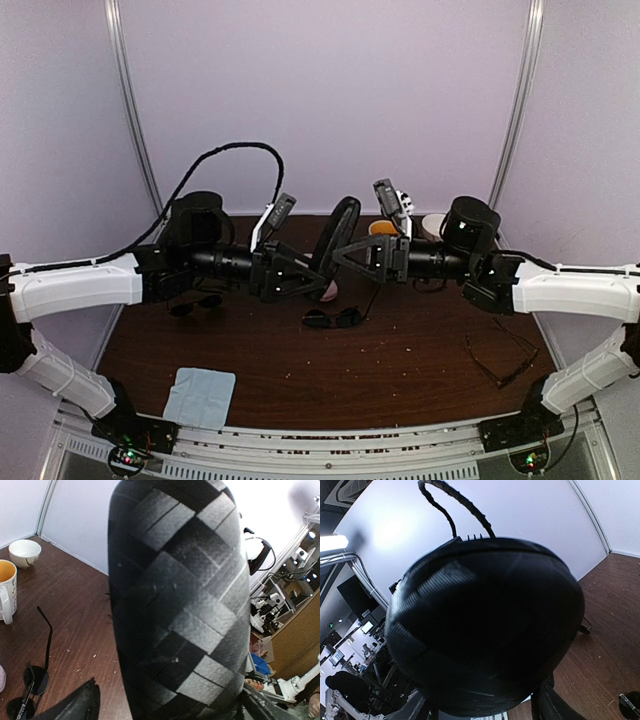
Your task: Organize the sunglasses
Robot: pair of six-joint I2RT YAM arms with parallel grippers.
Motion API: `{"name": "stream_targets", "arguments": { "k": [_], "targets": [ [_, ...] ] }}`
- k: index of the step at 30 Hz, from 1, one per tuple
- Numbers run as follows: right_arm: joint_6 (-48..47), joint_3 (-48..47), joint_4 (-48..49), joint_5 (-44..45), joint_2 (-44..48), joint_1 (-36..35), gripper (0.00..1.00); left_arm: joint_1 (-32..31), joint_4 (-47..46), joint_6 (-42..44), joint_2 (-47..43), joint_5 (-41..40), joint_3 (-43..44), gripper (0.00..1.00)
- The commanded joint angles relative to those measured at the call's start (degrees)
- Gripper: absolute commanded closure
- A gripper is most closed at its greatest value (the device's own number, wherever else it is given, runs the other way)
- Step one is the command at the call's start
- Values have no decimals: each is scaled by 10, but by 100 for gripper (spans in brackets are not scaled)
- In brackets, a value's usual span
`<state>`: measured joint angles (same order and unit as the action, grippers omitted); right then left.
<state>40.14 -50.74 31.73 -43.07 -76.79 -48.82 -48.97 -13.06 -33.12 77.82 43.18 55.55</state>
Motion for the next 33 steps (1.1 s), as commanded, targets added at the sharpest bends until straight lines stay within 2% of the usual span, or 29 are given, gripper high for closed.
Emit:
{"name": "stream_targets", "arguments": {
  "k": [1,16,33],
  "targets": [
    [-46,4,-52,-13,35,-3,72,0,72,57,-25,-47,25,2],
    [-105,-4,-160,7,52,-7,76,0,160,87,-22,-127,55,2],
    [-137,-25,-212,33,24,-27,82,-10,177,83,-1,-169,60,2]
  ]
}}
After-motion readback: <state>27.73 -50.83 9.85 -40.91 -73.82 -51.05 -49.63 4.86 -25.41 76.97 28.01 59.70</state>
